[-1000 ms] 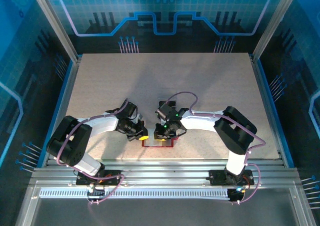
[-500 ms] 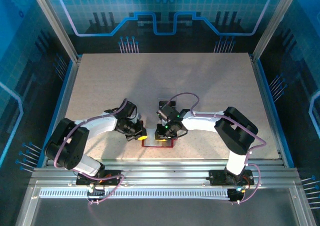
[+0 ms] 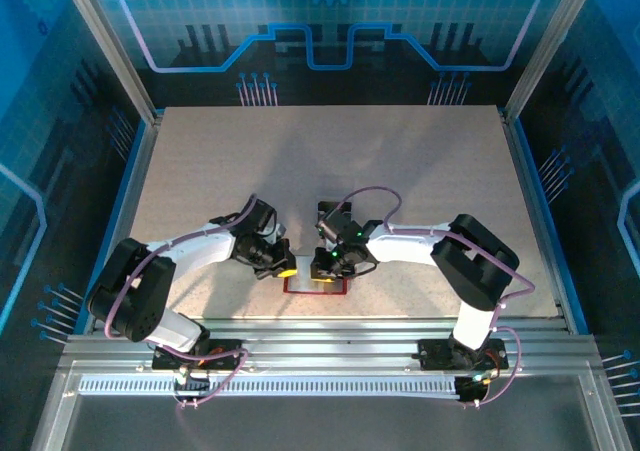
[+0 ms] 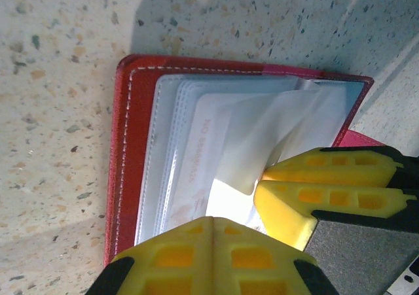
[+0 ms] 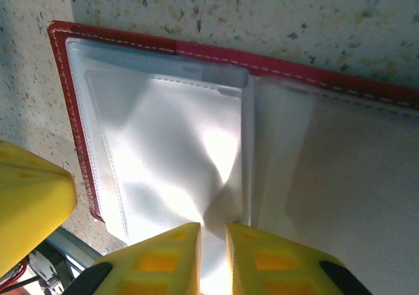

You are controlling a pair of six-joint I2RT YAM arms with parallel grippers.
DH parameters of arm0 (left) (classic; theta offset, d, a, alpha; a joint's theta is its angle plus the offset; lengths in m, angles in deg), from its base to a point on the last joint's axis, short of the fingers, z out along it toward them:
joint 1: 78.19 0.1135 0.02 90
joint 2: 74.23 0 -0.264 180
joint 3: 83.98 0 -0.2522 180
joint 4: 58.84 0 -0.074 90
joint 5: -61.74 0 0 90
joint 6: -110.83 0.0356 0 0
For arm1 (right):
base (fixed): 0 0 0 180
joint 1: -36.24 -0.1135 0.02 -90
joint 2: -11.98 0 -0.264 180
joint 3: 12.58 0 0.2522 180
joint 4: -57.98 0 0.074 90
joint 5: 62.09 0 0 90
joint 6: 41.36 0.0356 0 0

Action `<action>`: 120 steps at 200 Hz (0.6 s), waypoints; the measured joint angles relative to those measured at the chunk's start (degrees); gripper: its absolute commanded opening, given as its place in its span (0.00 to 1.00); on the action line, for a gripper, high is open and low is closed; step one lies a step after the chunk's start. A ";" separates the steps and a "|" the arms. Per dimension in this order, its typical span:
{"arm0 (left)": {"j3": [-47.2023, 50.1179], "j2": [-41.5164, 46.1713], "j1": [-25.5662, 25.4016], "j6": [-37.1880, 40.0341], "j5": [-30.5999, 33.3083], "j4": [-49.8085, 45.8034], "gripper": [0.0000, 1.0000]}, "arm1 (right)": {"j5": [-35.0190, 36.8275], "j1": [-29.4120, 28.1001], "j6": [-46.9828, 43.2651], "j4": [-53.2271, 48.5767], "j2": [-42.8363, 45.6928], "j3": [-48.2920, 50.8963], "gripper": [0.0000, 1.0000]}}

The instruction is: Take the credit cards out of the card holder

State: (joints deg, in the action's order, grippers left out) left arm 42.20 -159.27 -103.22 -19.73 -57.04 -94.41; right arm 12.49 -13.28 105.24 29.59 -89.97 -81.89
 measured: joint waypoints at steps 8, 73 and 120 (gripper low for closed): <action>0.00 -0.17 -0.07 0.00 0.00 -0.02 0.01 | -0.09 0.09 0.22 0.46 0.17 0.39 0.18; 0.00 -1.77 -0.11 0.00 0.55 0.00 0.00 | -2.40 1.36 2.58 7.10 1.88 5.29 0.17; -0.09 -2.38 -0.66 -0.02 0.68 -0.02 0.00 | -4.20 2.08 4.04 11.32 2.10 7.61 0.17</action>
State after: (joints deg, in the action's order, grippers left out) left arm 42.12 -161.65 -103.88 -19.75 -56.36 -94.43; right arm 8.29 -11.20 109.28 40.91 -87.88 -74.28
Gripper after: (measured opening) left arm 0.040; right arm 0.170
